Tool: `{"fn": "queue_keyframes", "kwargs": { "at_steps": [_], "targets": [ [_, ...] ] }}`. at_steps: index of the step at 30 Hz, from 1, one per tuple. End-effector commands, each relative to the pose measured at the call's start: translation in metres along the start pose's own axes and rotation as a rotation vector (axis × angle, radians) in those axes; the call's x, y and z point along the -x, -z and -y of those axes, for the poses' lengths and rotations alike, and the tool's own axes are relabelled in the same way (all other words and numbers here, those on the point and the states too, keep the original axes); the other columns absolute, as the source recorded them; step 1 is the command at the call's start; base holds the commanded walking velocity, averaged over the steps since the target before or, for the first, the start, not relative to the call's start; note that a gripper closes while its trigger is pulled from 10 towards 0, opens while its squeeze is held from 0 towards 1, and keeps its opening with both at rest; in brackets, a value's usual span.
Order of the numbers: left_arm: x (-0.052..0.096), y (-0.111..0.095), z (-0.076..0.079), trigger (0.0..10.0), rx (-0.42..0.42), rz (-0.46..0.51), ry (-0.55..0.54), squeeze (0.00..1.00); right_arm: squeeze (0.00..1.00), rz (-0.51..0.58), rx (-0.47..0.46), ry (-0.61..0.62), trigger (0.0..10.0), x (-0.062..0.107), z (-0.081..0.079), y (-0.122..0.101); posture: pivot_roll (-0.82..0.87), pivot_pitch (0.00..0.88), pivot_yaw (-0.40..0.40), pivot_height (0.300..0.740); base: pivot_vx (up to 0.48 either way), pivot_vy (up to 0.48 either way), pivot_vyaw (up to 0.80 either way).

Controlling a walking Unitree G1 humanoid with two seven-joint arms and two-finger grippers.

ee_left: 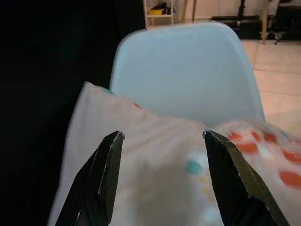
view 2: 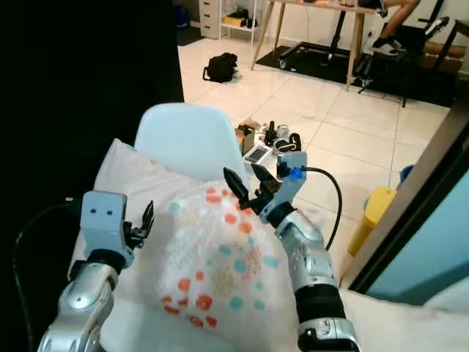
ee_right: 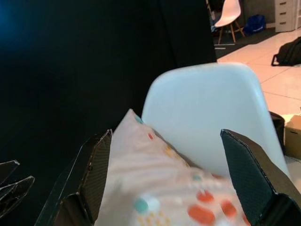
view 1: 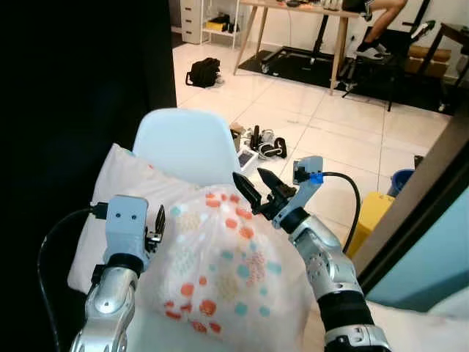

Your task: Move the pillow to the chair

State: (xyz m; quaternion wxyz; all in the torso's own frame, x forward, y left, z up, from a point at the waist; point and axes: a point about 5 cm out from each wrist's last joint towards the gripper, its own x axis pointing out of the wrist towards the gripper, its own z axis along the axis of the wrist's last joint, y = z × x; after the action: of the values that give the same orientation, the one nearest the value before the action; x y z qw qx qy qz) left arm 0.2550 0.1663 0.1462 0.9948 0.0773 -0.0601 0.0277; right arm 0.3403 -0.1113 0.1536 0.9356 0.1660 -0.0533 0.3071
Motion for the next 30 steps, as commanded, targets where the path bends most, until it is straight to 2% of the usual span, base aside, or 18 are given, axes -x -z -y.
{"fn": "queue_keyframes", "kwargs": {
  "at_steps": [1,7,19,30],
  "targets": [
    [0.0001,0.0038,-0.0011,10.0,-0.003,-0.020,-0.004,0.00,0.00,-0.002,-0.010,0.012,10.0,0.0017,0.0011,-0.0012,0.00,0.000,-0.089,0.720,-0.442,0.000,0.00],
    [-0.0007,0.0039,-0.0003,10.0,-0.002,-0.020,-0.002,0.00,0.00,-0.010,-0.020,0.016,10.0,0.0015,0.0016,-0.0013,0.00,0.000,-0.090,0.740,-0.426,0.000,0.00],
    [-0.0020,0.0046,-0.0009,10.0,-0.001,-0.021,0.002,0.00,0.00,-0.026,-0.087,0.051,10.0,-0.0011,0.0050,-0.0008,0.00,0.000,-0.090,0.740,-0.390,0.000,0.00],
    [-0.0037,0.0062,-0.0017,10.0,0.009,-0.030,0.005,0.00,0.00,-0.034,-0.102,0.053,10.0,-0.0021,0.0047,-0.0013,0.00,0.000,-0.088,0.740,-0.388,0.000,0.00]
  ]
}}
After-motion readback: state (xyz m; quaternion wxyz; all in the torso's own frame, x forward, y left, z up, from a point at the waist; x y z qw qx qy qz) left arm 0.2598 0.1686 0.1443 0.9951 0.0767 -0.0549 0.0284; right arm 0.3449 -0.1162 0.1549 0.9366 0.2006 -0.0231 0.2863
